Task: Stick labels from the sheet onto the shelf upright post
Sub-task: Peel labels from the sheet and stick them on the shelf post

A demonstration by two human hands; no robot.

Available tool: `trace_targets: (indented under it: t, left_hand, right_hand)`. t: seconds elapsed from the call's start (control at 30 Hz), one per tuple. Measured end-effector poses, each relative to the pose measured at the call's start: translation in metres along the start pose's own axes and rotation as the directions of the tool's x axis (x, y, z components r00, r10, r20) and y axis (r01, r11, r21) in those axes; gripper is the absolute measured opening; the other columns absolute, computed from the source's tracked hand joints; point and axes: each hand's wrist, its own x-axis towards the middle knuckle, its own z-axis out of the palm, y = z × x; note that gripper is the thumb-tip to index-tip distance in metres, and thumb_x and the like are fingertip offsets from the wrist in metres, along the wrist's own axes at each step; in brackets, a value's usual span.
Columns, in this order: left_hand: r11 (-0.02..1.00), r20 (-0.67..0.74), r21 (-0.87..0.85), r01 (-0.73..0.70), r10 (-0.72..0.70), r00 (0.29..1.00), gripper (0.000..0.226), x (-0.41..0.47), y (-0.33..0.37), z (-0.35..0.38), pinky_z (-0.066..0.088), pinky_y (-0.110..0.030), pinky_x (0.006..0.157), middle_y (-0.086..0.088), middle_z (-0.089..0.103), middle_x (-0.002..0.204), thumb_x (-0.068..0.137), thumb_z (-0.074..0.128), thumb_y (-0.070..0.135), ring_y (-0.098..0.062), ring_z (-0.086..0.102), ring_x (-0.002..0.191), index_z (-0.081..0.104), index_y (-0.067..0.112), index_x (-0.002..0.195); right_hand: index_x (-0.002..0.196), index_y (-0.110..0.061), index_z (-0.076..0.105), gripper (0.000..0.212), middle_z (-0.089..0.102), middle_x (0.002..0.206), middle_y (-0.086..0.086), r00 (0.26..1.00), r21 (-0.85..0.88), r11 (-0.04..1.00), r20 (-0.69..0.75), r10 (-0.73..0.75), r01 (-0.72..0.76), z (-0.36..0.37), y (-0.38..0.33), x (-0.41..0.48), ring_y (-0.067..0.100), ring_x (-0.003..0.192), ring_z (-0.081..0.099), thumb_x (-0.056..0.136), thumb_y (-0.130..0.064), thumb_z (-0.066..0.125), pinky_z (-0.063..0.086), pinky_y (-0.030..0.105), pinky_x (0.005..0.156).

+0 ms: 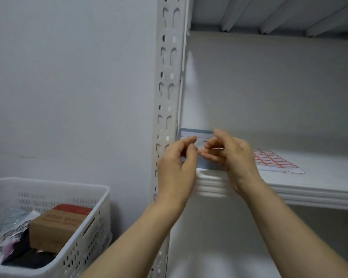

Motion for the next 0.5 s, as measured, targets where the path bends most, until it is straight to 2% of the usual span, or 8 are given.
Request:
trace_targets:
  t: [0.07, 0.17, 0.2, 0.27, 0.3, 0.37, 0.43, 0.5]
  left_hand:
    - [0.997, 0.059, 0.031, 0.064, -0.066, 0.996, 0.024, 0.013, 0.01, 0.019, 0.054, -0.046, 0.085, -0.003, 0.07, 0.096, 0.094, 0.052, 0.014, -0.021, 0.064, 0.085, 0.068, 0.017, 0.111]
    - [0.989, 0.093, 0.082, 0.123, -0.13, 0.987, 0.027, 0.035, 0.023, 0.044, 0.054, -0.043, 0.087, -0.011, 0.07, 0.104, 0.095, 0.049, 0.012, -0.031, 0.065, 0.092, 0.066, 0.01, 0.116]
    - [0.983, 0.109, 0.092, 0.157, -0.167, 0.98, 0.027, 0.042, 0.026, 0.051, 0.055, -0.039, 0.084, -0.011, 0.07, 0.104, 0.095, 0.049, 0.012, -0.03, 0.066, 0.088, 0.065, 0.009, 0.116]
    - [0.969, 0.165, 0.063, 0.239, -0.246, 0.955, 0.021, 0.055, 0.028, 0.064, 0.055, -0.025, 0.067, -0.007, 0.071, 0.089, 0.093, 0.051, 0.011, -0.019, 0.065, 0.068, 0.069, 0.008, 0.105]
    - [0.958, 0.198, 0.014, 0.286, -0.283, 0.939, 0.018, 0.059, 0.03, 0.069, 0.053, -0.02, 0.062, -0.005, 0.07, 0.079, 0.092, 0.054, 0.01, -0.013, 0.063, 0.061, 0.071, 0.008, 0.098]
    - [0.934, 0.243, -0.076, 0.349, -0.322, 0.915, 0.016, 0.065, 0.032, 0.075, 0.055, -0.017, 0.066, -0.002, 0.069, 0.072, 0.09, 0.059, 0.009, -0.008, 0.065, 0.062, 0.072, 0.006, 0.099]
    - [0.927, 0.263, -0.13, 0.353, -0.311, 0.913, 0.02, 0.069, 0.028, 0.079, 0.056, -0.021, 0.077, -0.005, 0.07, 0.079, 0.089, 0.061, 0.007, -0.013, 0.068, 0.073, 0.07, 0.003, 0.106]
    - [0.937, 0.271, -0.145, 0.316, -0.27, 0.924, 0.023, 0.072, 0.024, 0.082, 0.054, -0.024, 0.084, -0.01, 0.071, 0.091, 0.089, 0.062, 0.007, -0.018, 0.067, 0.084, 0.068, 0.002, 0.111]
  right_hand:
    - [0.073, -0.003, 0.058, 0.03, 0.063, 0.062, 0.006, 1.0, -0.112, 0.994, 0.004, 0.004, -0.003, -0.009, -0.012, 0.017, 0.019, 0.058, 0.068, 0.086, -0.029, 0.064, 0.06, 0.027, 0.066]
    - [0.078, -0.002, 0.055, 0.025, 0.061, 0.072, 0.011, 0.999, -0.265, 0.964, 0.042, 0.02, -0.008, -0.024, -0.026, 0.045, 0.016, 0.053, 0.067, 0.089, -0.024, 0.063, 0.059, 0.023, 0.061]
    - [0.078, -0.002, 0.056, 0.024, 0.061, 0.073, 0.012, 0.997, -0.314, 0.949, 0.067, 0.026, -0.003, -0.027, -0.029, 0.052, 0.015, 0.053, 0.066, 0.091, -0.022, 0.06, 0.058, 0.022, 0.062]
    - [0.076, 0.002, 0.058, 0.026, 0.062, 0.07, 0.013, 0.992, -0.352, 0.936, 0.118, 0.038, 0.006, -0.033, -0.032, 0.062, 0.016, 0.053, 0.065, 0.093, -0.018, 0.056, 0.057, 0.02, 0.06]
    - [0.076, 0.003, 0.06, 0.027, 0.063, 0.067, 0.014, 0.99, -0.339, 0.941, 0.132, 0.048, 0.0, -0.036, -0.032, 0.066, 0.018, 0.054, 0.065, 0.093, -0.018, 0.056, 0.057, 0.02, 0.058]
    - [0.073, 0.004, 0.061, 0.028, 0.065, 0.059, 0.013, 0.989, -0.256, 0.966, 0.127, 0.079, -0.045, -0.039, -0.032, 0.07, 0.02, 0.053, 0.066, 0.092, -0.017, 0.057, 0.056, 0.021, 0.055]
    - [0.069, 0.002, 0.059, 0.027, 0.064, 0.054, 0.011, 0.987, -0.107, 0.988, 0.107, 0.124, -0.112, -0.042, -0.031, 0.073, 0.019, 0.05, 0.066, 0.091, -0.014, 0.058, 0.058, 0.025, 0.056]
    - [0.073, 0.004, 0.058, 0.023, 0.065, 0.053, 0.012, 0.979, 0.056, 0.981, 0.098, 0.177, -0.183, -0.042, -0.03, 0.075, 0.02, 0.05, 0.067, 0.091, -0.01, 0.058, 0.059, 0.028, 0.057]
